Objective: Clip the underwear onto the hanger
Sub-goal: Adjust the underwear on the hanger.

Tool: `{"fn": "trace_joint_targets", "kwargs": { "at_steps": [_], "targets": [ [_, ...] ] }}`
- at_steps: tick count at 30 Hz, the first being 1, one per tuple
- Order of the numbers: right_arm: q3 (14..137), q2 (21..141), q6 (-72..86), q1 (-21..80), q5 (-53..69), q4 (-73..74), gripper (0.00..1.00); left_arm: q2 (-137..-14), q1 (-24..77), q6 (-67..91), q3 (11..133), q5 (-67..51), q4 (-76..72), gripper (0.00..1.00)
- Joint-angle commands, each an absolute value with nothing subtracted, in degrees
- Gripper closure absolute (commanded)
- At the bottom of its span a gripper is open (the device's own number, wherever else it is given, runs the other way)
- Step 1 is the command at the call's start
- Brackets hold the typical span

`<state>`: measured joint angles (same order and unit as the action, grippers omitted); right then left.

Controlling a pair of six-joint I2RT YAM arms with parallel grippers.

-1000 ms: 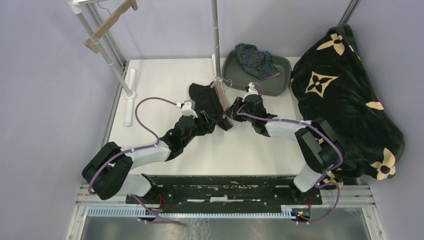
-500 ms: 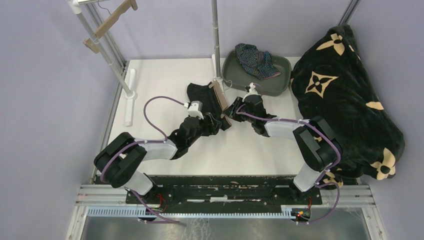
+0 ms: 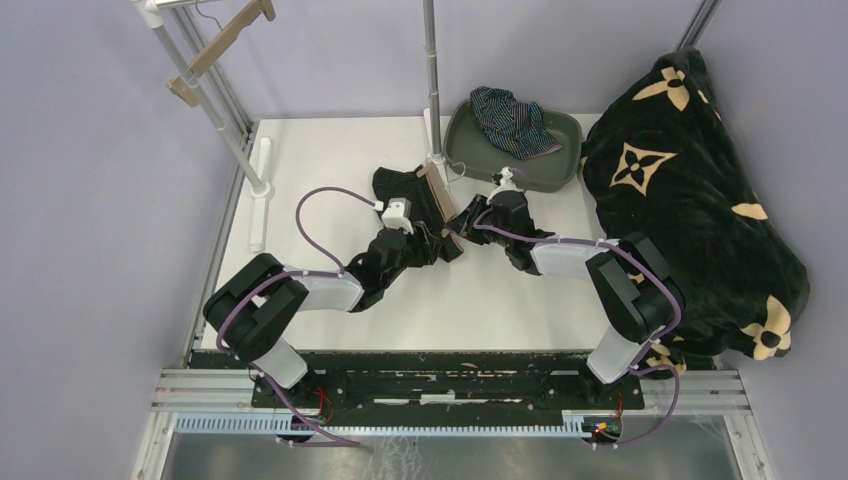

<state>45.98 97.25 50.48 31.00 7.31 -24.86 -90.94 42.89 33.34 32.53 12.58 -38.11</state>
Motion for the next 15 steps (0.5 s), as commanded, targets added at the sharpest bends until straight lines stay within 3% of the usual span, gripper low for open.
{"fn": "trace_joint_targets", "kwargs": {
  "at_steps": [1,10,13,15],
  "targets": [
    [45.62,96.03,51.27,30.49,8.2,-28.78,0.68,-93.1,43.13,30.5,35.97,14.22,-41.14,0.43],
    [45.19,95.45,51.48,30.1,8.69,-29.23,0.68,-95.02,43.15,30.07,36.97,15.72,-40.47,0.49],
    [45.09,95.42,51.61,30.09,8.71,-29.22,0.68,-95.71,43.11,29.91,37.53,15.78,-40.28,0.56],
    [45.02,95.32,51.59,29.96,8.79,-29.21,0.68,-96.25,43.11,29.76,37.97,15.69,-40.01,0.66]
  ]
}}
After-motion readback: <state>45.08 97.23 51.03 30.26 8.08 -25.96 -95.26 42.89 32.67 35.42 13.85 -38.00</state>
